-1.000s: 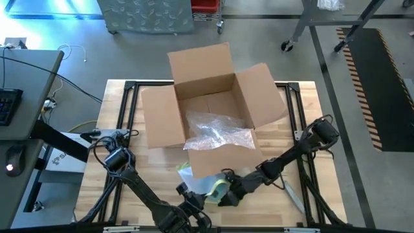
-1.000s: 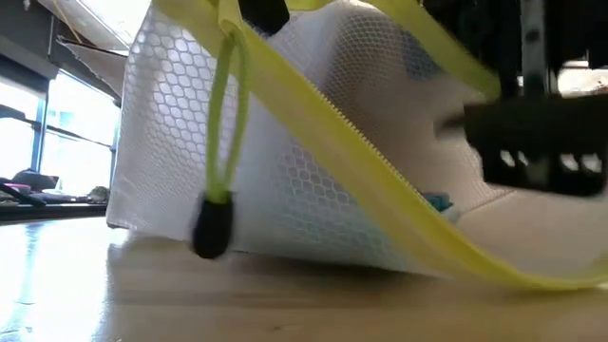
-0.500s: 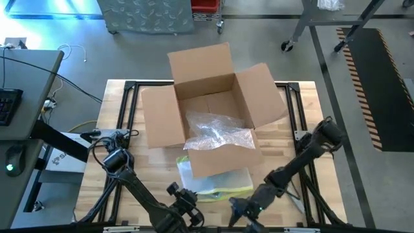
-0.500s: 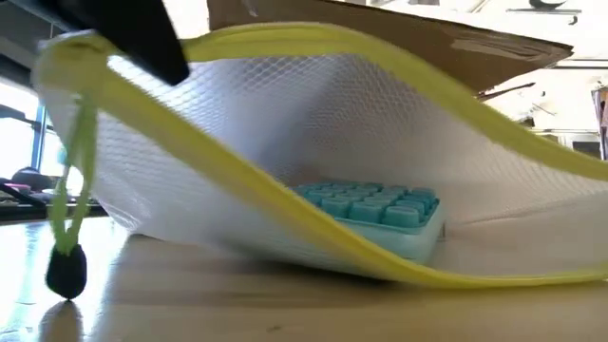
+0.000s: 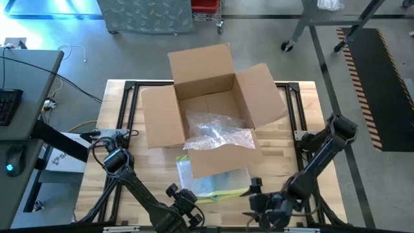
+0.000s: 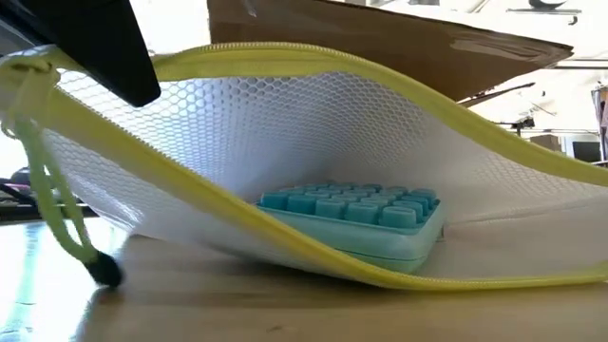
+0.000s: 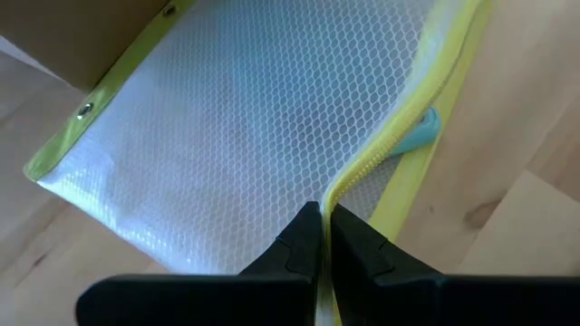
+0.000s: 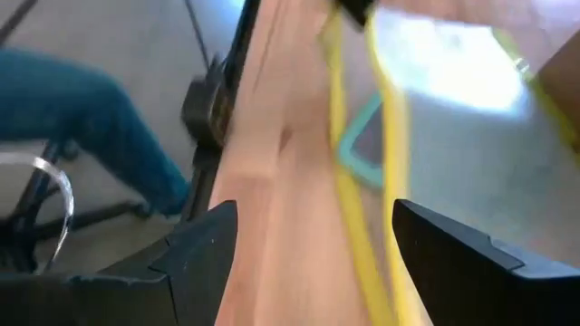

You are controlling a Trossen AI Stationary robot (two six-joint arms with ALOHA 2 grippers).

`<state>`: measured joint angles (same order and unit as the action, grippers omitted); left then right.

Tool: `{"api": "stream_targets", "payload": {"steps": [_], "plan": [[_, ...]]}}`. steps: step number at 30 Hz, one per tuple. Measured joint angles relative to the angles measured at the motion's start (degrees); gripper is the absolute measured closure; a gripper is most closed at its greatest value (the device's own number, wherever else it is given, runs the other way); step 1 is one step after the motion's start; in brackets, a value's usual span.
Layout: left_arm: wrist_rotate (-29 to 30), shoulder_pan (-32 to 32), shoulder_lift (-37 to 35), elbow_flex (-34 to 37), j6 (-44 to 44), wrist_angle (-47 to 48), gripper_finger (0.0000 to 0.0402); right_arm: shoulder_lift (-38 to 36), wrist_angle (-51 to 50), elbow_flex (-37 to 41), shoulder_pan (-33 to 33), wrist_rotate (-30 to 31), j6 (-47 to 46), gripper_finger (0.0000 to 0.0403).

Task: Unpack boxes
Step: Put the blue calculator into the transparent zipper bag

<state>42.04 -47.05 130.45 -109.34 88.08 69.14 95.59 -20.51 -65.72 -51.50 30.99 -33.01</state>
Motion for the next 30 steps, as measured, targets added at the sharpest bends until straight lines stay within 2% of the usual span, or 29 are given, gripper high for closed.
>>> {"api": "stream_targets", "payload": {"steps": [7,14,22,26,30], "plan": [[-0.9,0.0,0.0,0.0,-1.6,0.2,0.0401,4.3,-1.6,2.2,-1.6,2.1,-3.7,0.0124],[-0.9,0.0,0.0,0.0,-0.4,-0.2,0.0402,11.1,-4.0,2.2,-1.8,17.8,-7.4,0.0141],[-1.5,0.0,0.0,0.0,-0.2,-0.1,0.0402,16.5,-10.4,2.2,1.0,15.9,-8.5,0.0164],[-1.7,0.0,0.0,0.0,-0.2,-0.2,0.0402,17.5,-15.4,2.2,1.8,16.6,-15.4,0.0175],[-1.9,0.0,0.0,0.0,-0.2,-0.2,0.0402,17.5,-25.0,2.1,1.9,19.6,-30.4,0.0186]]}}
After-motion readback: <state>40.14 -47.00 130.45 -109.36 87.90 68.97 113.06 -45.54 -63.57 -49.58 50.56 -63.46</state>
